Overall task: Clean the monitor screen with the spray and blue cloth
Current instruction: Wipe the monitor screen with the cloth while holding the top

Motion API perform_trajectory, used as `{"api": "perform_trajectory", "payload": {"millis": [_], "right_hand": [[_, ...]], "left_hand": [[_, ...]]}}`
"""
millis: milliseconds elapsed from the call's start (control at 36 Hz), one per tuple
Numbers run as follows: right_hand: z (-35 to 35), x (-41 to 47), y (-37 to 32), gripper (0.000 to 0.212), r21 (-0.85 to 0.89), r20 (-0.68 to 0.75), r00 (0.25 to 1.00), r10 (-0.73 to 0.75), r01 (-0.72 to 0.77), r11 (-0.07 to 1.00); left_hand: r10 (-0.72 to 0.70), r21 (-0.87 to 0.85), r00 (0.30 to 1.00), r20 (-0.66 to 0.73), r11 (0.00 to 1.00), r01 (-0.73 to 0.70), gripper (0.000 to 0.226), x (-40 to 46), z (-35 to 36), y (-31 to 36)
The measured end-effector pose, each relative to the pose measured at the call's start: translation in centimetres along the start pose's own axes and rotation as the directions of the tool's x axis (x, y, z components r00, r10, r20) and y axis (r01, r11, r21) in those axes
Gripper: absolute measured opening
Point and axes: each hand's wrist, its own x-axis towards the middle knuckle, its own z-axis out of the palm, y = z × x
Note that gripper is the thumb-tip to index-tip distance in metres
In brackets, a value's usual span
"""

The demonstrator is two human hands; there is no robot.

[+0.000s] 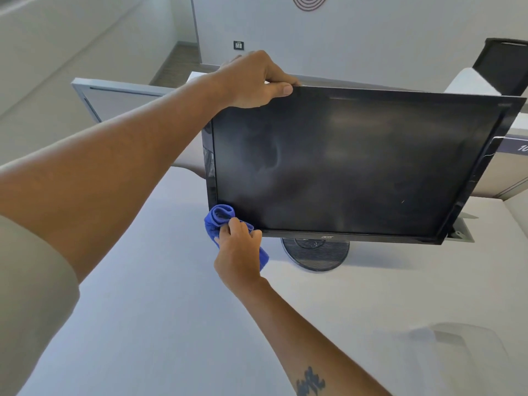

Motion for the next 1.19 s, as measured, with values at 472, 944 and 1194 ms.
{"api": "perform_trajectory", "payload": {"millis": [472,944,1194], "right_hand": [[-3.7,-1.4,0.4,0.037,0.541,0.827,0.562,0.03,-0.809,0.231],[-6.1,-4.2,4.5,0.081,0.666,0.66,0.722,-0.207,-0.69,-0.283],[-12.0,-2.5,6.7,0.032,0.919,0.354,0.935,-0.014,-0.351,-0.179]], "left_hand": [[0.024,0.015,0.999,-0.036,1.0,-0.023,0.033,0.7,0.4,0.1],[0.025,0.002,1.0,0.001,1.0,-0.025,0.034,0.1,0.0,0.4],[0.009,-0.015,0.999,0.052,1.0,-0.008,0.035,-0.6,-0.5,0.2]]}}
